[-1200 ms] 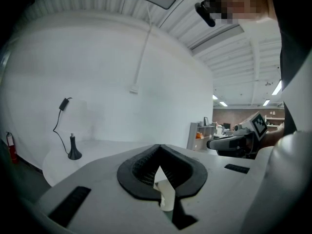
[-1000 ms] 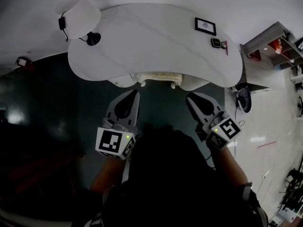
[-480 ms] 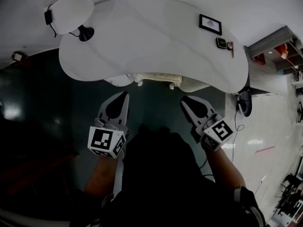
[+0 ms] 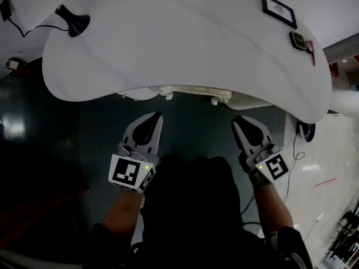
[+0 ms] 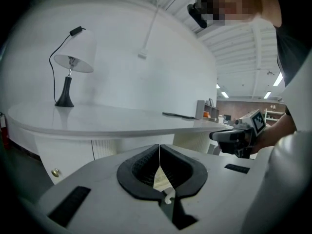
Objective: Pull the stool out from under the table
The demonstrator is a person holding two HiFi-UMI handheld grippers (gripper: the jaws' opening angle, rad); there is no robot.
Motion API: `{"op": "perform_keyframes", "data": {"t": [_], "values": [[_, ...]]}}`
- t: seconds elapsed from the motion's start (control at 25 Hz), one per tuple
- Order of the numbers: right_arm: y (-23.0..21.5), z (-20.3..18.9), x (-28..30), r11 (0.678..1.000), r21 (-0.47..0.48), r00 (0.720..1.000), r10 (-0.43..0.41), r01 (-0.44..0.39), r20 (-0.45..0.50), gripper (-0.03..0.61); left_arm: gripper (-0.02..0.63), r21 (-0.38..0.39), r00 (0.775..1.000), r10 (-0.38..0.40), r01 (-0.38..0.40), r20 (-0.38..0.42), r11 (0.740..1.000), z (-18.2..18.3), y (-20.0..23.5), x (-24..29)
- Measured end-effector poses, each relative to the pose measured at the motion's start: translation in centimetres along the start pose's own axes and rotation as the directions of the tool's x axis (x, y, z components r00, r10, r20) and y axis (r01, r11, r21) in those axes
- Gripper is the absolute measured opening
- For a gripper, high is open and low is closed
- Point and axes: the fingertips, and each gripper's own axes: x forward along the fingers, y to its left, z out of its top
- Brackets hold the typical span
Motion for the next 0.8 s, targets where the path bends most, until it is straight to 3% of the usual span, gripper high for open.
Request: {"op": "perform_keyframes", "data": {"t": [0.2,0.32,0.52,0.64,0.8], "values": [[-3.2,-6.4,1.9,1.0,0.012,1.0,-0.02,0.02,-0.011,0.02,0.014,0.002,1.0,-0.004,0.004,-0.003,1.0,-5.8,2.0,3.1],[-4.9,-8.9,3.2,0.997,0.065,0.999,-0.04,0.041,-0.005,0.02,0.014,0.008,1.0,-0.014,0.014,-0.015,1.0,-8.8,3.0,5.0],[-7.4,-13.7,4.4,0.998,0.045,0.999,-0.04,0.04,-0.002,0.02,0.017,0.02,1.0,0.0,0.0,0.0,1.0,-13.0,4.6,6.6],[-9.0,-16.4,4.4,0.998,0.022,0.998,-0.064,0.064,0.004,0.02,0.085,0.015,1.0,0.006,-0.006,-0.002,1.0,-15.8,5.9,7.6],[-11.5,-20.5,4.4,0.996,0.017,0.996,-0.087,0.087,0.0,0.031,0.121,0.029,1.0,0.006,-0.006,-0.004,1.0,-18.9,7.5,9.4]]}}
